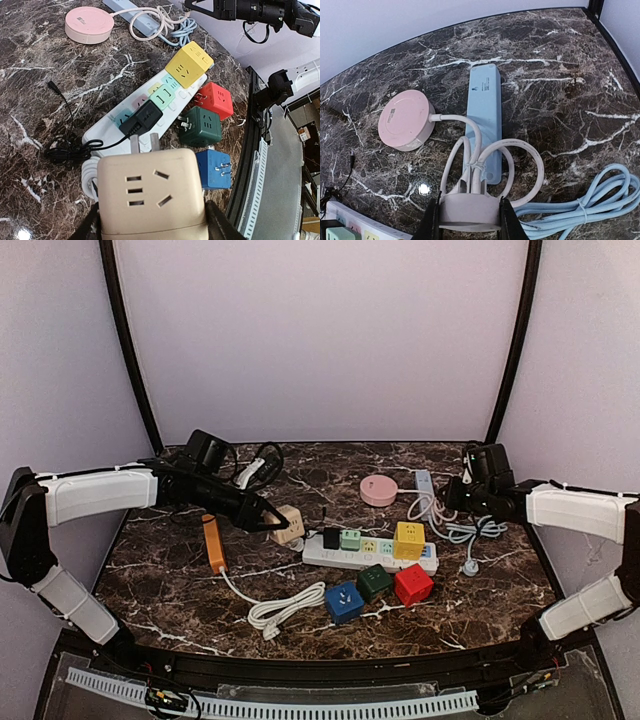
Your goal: Pull the plug off the socket
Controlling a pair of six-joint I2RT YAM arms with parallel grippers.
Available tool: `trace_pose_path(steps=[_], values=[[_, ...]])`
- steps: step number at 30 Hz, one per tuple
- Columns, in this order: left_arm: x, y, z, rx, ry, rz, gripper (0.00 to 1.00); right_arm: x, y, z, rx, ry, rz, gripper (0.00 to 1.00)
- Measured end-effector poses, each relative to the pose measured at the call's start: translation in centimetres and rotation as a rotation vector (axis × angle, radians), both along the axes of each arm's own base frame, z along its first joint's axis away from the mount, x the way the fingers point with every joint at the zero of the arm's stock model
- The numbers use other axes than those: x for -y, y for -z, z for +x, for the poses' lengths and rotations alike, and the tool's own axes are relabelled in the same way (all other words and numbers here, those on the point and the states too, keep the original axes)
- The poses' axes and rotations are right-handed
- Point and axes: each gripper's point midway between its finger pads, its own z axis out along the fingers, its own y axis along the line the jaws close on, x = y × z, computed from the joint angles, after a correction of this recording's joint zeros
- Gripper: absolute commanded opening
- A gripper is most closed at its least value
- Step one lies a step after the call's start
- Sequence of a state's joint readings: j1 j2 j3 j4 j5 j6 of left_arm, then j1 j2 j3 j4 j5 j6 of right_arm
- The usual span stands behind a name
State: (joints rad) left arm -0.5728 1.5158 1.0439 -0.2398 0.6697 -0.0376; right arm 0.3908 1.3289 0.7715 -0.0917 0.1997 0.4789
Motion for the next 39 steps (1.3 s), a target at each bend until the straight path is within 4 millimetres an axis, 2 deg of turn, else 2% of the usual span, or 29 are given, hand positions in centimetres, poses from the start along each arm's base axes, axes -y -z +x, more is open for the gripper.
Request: trace_pose_path(steps=[3, 8, 14, 17, 19, 26, 29, 32, 34, 36, 39], values=[[0.0, -0.1, 0.0, 0.002, 0.001, -0.003, 0.0, 0.2, 1.1, -0.8, -0.027, 0.004, 0.024, 0.39], [0.1, -0.2, 0.0, 0.003, -0.001, -0.005, 0.01, 0.5, 0.9, -1.6, -0.037, 0.006, 0.035, 0.66], [0.0, -0.6, -0.1, 0.007, -0.001, -0.016, 0.01, 0.6, -0.2, -2.4, -0.027, -0.016, 0.033, 0.83], [0.1, -0.8, -0.3, 0.009, 0.003, -0.026, 0.01, 0.7, -1.4, -3.1, -0.009, -0.031, 0.041, 0.92], [0.1, -1.1, -0.4, 0.008, 0.007, -0.038, 0.01, 0.6, -2.6, -3.5, 0.015, -0.047, 0.052, 0.93], [0.3, -1.4, -0.5, 0.006, 0.015, -0.061, 0.01, -0.4, -9.4, -4.8, 0.177, -0.133, 0.136, 0.92], [0.3, -1.4, -0.5, 0.002, 0.017, -0.065, 0.01, -0.8, -10.4, -5.0, 0.191, -0.16, 0.155, 0.91], [0.4, -1.5, -0.6, 0.006, 0.023, -0.073, 0.01, -2.0, -10.2, -5.3, 0.167, -0.21, 0.176, 0.89], [0.5, -1.6, -0.7, 0.009, 0.03, -0.084, 0.01, -3.5, -9.9, -5.6, 0.145, -0.264, 0.191, 0.9], [0.6, -1.7, -1.1, 0.005, 0.042, -0.103, 0.01, -6.2, -9.8, -6.3, 0.125, -0.355, 0.206, 0.9], [0.9, -2.0, -1.7, -0.012, 0.066, -0.135, 0.01, -11.4, -10.3, -8.2, 0.117, -0.547, 0.232, 0.89]])
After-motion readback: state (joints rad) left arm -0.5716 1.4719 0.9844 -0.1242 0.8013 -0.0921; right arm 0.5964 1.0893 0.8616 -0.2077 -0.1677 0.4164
